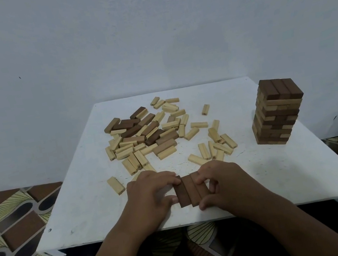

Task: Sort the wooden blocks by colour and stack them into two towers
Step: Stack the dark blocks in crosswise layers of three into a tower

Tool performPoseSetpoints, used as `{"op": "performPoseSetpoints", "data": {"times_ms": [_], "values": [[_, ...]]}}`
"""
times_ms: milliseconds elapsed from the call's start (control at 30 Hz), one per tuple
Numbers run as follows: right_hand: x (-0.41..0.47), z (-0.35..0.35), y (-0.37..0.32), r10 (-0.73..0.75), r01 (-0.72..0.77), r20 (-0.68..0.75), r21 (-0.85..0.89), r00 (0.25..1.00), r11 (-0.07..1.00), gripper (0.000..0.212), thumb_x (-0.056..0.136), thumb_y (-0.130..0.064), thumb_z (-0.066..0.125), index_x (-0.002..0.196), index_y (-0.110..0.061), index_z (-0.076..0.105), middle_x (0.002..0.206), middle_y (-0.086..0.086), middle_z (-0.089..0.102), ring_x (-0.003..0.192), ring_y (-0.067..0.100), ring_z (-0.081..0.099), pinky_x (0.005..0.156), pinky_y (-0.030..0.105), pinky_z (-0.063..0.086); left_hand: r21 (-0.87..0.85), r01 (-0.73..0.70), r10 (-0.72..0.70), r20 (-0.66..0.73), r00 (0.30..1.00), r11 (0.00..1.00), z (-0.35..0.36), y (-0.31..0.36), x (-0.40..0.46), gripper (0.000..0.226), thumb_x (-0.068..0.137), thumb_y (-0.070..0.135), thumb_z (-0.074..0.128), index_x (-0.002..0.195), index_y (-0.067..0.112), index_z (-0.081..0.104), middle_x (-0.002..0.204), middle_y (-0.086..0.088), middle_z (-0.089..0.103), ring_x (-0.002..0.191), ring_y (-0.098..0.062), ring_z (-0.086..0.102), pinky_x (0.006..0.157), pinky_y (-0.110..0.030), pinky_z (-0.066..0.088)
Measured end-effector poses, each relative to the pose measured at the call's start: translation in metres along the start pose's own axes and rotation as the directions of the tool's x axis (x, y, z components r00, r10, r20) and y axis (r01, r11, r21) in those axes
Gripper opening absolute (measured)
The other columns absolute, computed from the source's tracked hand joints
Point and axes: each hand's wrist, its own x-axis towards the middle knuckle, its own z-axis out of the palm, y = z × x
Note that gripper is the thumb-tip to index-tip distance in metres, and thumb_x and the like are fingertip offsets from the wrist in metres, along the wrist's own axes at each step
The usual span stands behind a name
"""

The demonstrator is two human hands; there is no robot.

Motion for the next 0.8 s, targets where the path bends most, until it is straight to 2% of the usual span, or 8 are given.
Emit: {"op": "performPoseSetpoints", "data": {"times_ms": [100, 167, 233, 300, 400, 467, 567, 800], "values": [[0.0019, 0.002, 0.002, -0.006, 0.006, -0.014, -0.027, 1.0, 1.0, 0.057, 0.067, -0.045, 0.084, 0.119, -0.027, 0.07, 0.131, -0.009, 0.057, 0.102, 0.002, 0.05, 0.09, 0.019, 0.04, 0.023, 0.0, 0.0, 0.0, 1.0, 1.0, 0.0009, 0.0001, -0.0007, 0.045, 0.069, 0.025, 0.086, 0.106, 0.042, 0.069, 0.112, 0.033, 0.064, 0.111, -0.002, 0.052, 0.099, -0.049, 0.036], [0.003, 0.0032, 0.0023, -0.014, 0.013, -0.013, -0.05, 1.0, 0.999, 0.057, 0.069, -0.046, 0.082, 0.121, -0.026, 0.069, 0.136, -0.008, 0.056, 0.112, 0.004, 0.05, 0.093, 0.019, 0.037, 0.05, 0.013, -0.013, 0.007, 1.0, 0.999, 0.001, 0.0019, -0.0014, 0.042, 0.072, 0.023, 0.085, 0.106, 0.042, 0.069, 0.114, 0.033, 0.062, 0.112, 0.001, 0.048, 0.098, -0.038, 0.028], [0.0037, 0.004, 0.0026, -0.03, 0.029, -0.011, -0.07, 0.999, 0.997, 0.052, 0.071, -0.045, 0.08, 0.118, -0.024, 0.072, 0.137, -0.006, 0.056, 0.107, 0.003, 0.049, 0.09, 0.018, 0.037, 0.074, 0.011, -0.013, 0.02, 1.0, 0.997, 0.0014, 0.0022, -0.002, 0.044, 0.076, 0.021, 0.082, 0.11, 0.044, 0.067, 0.118, 0.031, 0.061, 0.113, 0.003, 0.044, 0.093, -0.027, 0.02], [0.0037, 0.0041, 0.0027, -0.042, 0.041, -0.007, -0.091, 0.999, 0.995, 0.044, 0.073, -0.044, 0.079, 0.11, -0.02, 0.075, 0.138, -0.005, 0.056, 0.11, 0.005, 0.051, 0.09, 0.018, 0.039, 0.079, 0.004, -0.007, 0.03, 1.0, 0.997, 0.0018, 0.0026, -0.0025, 0.047, 0.079, 0.016, 0.079, 0.114, 0.044, 0.066, 0.12, 0.029, 0.06, 0.114, 0.005, 0.042, 0.092, -0.02, 0.017], [0.0032, 0.0045, 0.0016, -0.051, 0.05, -0.006, -0.105, 0.999, 0.993, 0.038, 0.076, -0.043, 0.077, 0.104, -0.017, 0.076, 0.138, -0.004, 0.057, 0.119, 0.011, 0.053, 0.095, 0.023, 0.042, 0.078, 0.004, -0.006, 0.033, 0.999, 0.997, 0.0019, 0.0032, -0.0024, 0.051, 0.079, 0.01, 0.076, 0.118, 0.043, 0.065, 0.122, 0.029, 0.059, 0.113, 0.006, 0.041, 0.09, -0.024, 0.019], [0.0034, 0.0045, 0.0007, -0.054, 0.053, -0.007, -0.108, 0.999, 0.993, 0.04, 0.078, -0.043, 0.075, 0.11, -0.02, 0.075, 0.138, -0.005, 0.057, 0.12, 0.01, 0.052, 0.096, 0.021, 0.04, 0.082, -0.008, 0.005, 0.037, 0.999, 0.997, 0.0022, 0.003, -0.0024, 0.056, 0.079, 0.006, 0.074, 0.12, 0.044, 0.065, 0.123, 0.033, 0.057, 0.113, 0.005, 0.042, 0.093, -0.022, 0.019], [0.0037, 0.0045, 0.0, -0.053, 0.052, -0.004, -0.105, 0.999, 0.993, 0.044, 0.079, -0.041, 0.076, 0.117, -0.02, 0.072, 0.138, -0.004, 0.057, 0.12, 0.01, 0.052, 0.097, 0.019, 0.039, 0.077, -0.012, 0.009, 0.038, 0.999, 0.997, 0.003, 0.0028, -0.0017, 0.057, 0.078, 0.005, 0.075, 0.119, 0.044, 0.066, 0.121, 0.039, 0.056, 0.112, 0.002, 0.044, 0.091, -0.033, 0.023], [0.0064, 0.0057, 0.0019, -0.027, 0.028, 0.02, -0.074, 0.999, 0.997, 0.048, 0.078, -0.037, 0.077, 0.122, -0.018, 0.07, 0.141, -0.003, 0.056, 0.124, 0.011, 0.051, 0.1, 0.017, 0.037, 0.059, 0.001, -0.002, 0.013, 1.0, 0.998, 0.0033, 0.0029, -0.0004, 0.053, 0.074, 0.009, 0.08, 0.115, 0.041, 0.069, 0.117, 0.034, 0.061, 0.113, 0.004, 0.044, 0.092, -0.034, 0.023]]}}
